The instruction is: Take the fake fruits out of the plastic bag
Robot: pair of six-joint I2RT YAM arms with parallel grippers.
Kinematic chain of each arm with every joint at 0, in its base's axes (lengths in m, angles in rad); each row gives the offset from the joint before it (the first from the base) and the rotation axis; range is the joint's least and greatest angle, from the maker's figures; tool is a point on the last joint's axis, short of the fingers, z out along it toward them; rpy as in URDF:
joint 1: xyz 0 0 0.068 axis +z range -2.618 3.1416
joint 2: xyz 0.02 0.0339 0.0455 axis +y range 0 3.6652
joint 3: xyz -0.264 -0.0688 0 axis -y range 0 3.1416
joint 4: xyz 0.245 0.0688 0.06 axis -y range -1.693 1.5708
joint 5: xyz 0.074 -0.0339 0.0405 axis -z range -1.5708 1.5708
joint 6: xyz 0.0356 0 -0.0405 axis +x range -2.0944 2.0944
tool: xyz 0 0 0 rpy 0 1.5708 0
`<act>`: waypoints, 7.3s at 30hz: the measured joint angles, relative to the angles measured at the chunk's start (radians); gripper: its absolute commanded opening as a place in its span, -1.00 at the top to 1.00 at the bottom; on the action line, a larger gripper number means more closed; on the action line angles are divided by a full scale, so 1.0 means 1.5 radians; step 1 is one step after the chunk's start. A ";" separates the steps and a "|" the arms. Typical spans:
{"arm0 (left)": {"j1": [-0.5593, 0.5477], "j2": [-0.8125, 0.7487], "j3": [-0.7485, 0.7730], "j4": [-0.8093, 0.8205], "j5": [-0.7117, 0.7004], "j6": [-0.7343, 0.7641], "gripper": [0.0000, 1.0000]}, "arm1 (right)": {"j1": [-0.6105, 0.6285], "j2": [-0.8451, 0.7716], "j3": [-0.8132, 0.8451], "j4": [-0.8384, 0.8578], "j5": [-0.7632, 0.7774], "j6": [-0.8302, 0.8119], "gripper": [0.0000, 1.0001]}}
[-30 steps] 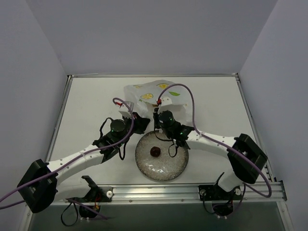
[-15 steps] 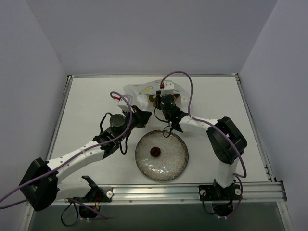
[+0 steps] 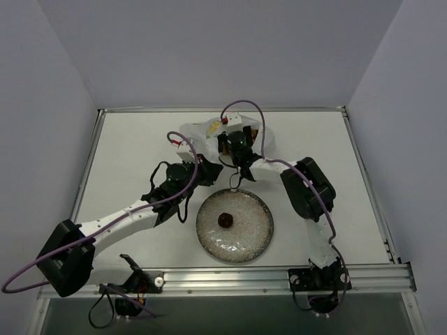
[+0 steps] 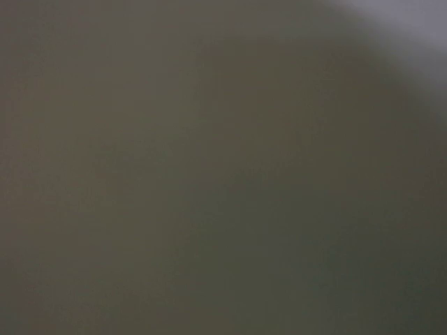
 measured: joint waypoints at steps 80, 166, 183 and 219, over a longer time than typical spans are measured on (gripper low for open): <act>0.043 -0.002 -0.001 -0.003 0.019 0.065 0.95 | 0.307 -0.672 -0.342 -0.527 -0.032 0.393 -0.41; 0.354 0.356 0.580 -0.522 0.159 0.111 -0.62 | -0.198 -0.367 -0.223 -0.252 -0.276 0.186 1.00; 0.429 0.461 0.415 -0.329 0.326 -0.114 -0.64 | -0.209 -0.355 -0.224 -0.210 -0.326 0.185 1.00; 0.417 0.460 0.356 0.078 0.328 -0.241 0.95 | -0.140 -0.348 -0.337 -0.022 -0.223 0.151 0.90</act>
